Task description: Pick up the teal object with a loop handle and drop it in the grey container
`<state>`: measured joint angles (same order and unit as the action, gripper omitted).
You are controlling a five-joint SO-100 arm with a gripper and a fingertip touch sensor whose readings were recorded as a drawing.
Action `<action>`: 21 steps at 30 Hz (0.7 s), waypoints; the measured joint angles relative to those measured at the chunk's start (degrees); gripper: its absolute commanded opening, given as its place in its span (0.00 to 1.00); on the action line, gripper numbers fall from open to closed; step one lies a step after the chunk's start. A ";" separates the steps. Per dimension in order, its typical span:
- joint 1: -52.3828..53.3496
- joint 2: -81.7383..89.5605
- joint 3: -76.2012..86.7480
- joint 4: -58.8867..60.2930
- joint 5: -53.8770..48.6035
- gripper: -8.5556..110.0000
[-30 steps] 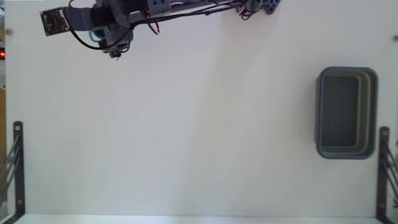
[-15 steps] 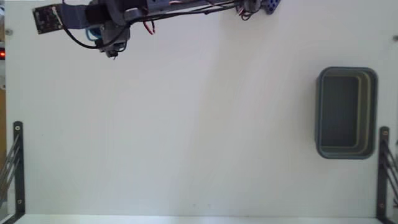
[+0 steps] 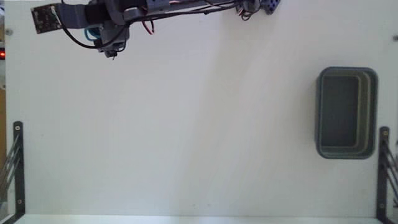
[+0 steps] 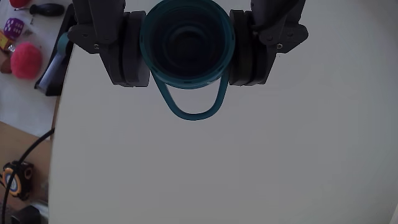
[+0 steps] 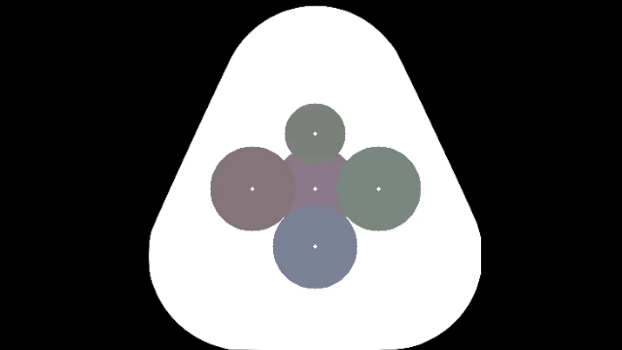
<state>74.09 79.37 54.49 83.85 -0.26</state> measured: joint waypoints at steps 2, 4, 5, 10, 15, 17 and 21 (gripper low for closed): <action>-0.62 0.00 0.00 0.00 0.09 0.63; -1.93 0.00 0.00 0.00 0.09 0.63; -2.72 0.00 0.00 0.00 0.09 0.63; -7.21 0.00 0.00 0.00 0.09 0.63; -12.57 0.00 0.00 0.00 0.09 0.63; -15.03 0.00 0.00 0.00 0.09 0.63; -21.01 0.00 0.26 0.00 0.09 0.63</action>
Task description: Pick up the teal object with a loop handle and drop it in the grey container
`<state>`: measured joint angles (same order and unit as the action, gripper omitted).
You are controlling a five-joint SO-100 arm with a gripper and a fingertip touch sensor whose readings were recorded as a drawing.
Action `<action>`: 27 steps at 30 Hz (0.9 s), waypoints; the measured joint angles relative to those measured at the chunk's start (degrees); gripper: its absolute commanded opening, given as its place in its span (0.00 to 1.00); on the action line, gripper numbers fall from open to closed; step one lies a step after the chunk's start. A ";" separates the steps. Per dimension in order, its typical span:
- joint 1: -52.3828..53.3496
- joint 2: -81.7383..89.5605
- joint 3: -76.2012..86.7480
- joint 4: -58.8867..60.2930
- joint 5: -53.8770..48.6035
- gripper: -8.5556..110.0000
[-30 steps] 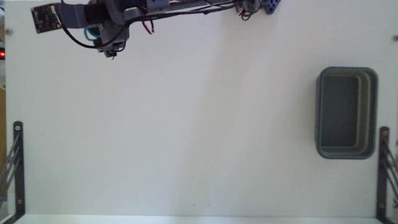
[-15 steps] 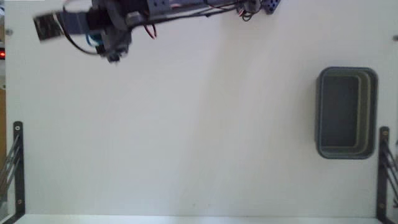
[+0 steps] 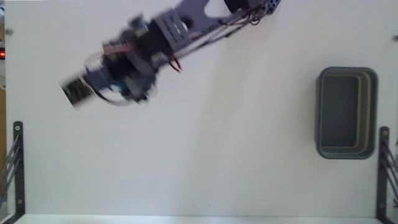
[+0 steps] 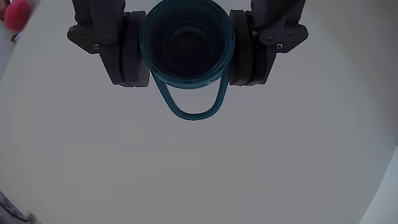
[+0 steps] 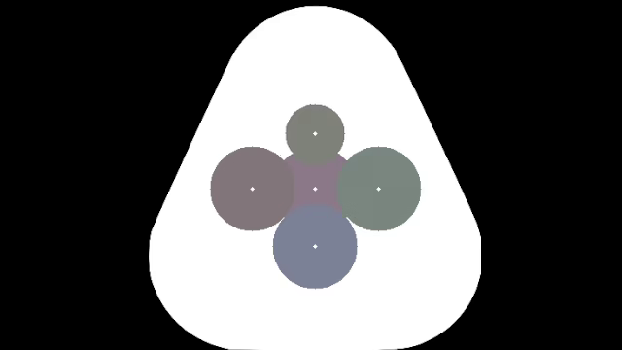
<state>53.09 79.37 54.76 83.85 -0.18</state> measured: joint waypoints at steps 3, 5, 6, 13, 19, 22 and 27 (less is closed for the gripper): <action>-5.19 0.00 0.53 -0.09 -0.09 0.63; -8.53 -0.09 0.79 0.00 -0.09 0.63; -10.11 -0.09 0.79 0.00 -0.09 0.63; -22.94 0.09 2.72 -0.09 0.00 0.63; -33.84 0.44 3.78 -0.09 0.00 0.63; -39.64 1.67 4.66 -0.44 -0.09 0.63; -48.69 2.90 5.71 -0.62 -0.09 0.63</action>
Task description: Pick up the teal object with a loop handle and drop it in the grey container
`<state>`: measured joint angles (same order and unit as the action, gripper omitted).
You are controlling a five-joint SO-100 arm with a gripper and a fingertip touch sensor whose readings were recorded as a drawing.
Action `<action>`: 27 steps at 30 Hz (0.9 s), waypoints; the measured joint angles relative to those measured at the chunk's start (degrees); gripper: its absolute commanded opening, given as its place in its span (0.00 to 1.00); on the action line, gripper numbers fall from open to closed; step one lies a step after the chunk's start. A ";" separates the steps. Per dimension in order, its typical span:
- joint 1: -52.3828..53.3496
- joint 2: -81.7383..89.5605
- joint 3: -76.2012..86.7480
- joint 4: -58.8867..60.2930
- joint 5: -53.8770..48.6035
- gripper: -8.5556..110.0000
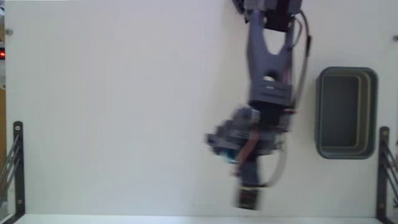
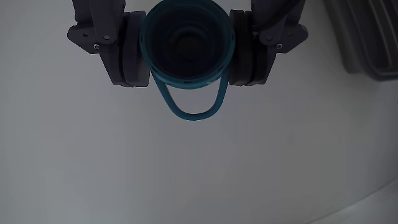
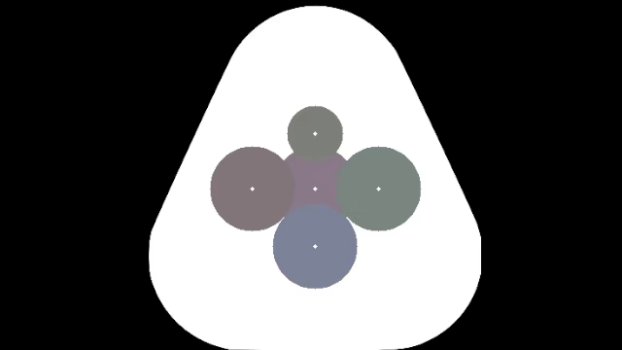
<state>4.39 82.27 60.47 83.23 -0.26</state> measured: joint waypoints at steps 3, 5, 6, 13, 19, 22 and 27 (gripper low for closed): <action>-5.01 0.35 0.88 0.00 0.00 0.63; -8.09 0.26 0.97 0.00 0.00 0.63; -9.58 0.62 1.58 -0.09 0.00 0.63; -21.18 2.29 2.90 0.00 0.09 0.63; -29.27 2.29 4.04 -0.53 0.00 0.63; -32.61 3.25 4.57 -0.97 0.00 0.63; -37.18 3.69 4.92 -1.05 0.00 0.63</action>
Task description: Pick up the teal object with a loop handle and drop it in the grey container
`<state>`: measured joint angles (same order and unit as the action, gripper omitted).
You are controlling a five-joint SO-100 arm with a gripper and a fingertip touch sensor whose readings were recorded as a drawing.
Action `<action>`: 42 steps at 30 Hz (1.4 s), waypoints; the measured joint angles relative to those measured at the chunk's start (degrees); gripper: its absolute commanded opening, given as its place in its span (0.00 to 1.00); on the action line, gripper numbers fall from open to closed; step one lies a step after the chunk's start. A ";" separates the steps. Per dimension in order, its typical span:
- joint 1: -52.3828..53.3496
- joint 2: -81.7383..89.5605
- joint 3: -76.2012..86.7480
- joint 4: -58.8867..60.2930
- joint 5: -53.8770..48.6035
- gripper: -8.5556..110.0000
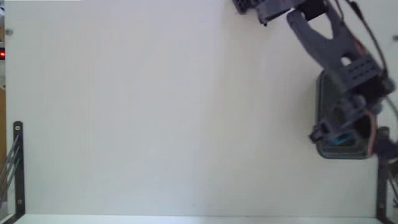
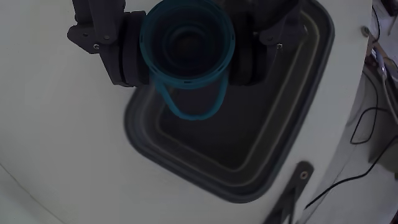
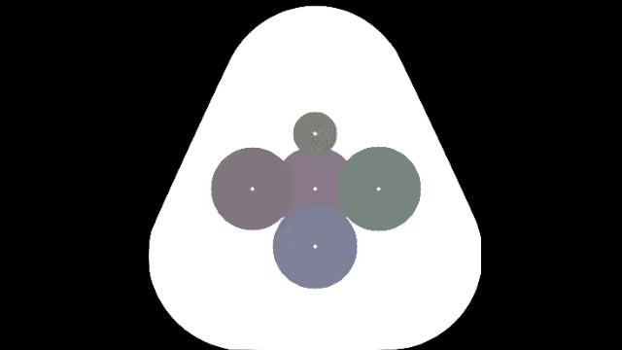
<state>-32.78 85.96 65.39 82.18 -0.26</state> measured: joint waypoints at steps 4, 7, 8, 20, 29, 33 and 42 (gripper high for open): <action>-2.11 0.44 0.09 0.00 0.00 0.63; -3.25 0.88 0.00 0.00 0.00 0.63; -3.43 0.79 0.00 0.00 0.00 0.63; -3.60 1.41 0.00 0.00 0.00 1.00; -3.69 1.76 0.00 0.00 0.00 1.00; -3.69 1.76 0.00 0.00 0.00 1.00; -3.69 1.76 0.00 0.00 0.00 1.00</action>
<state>-36.47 87.71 65.39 82.18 -0.26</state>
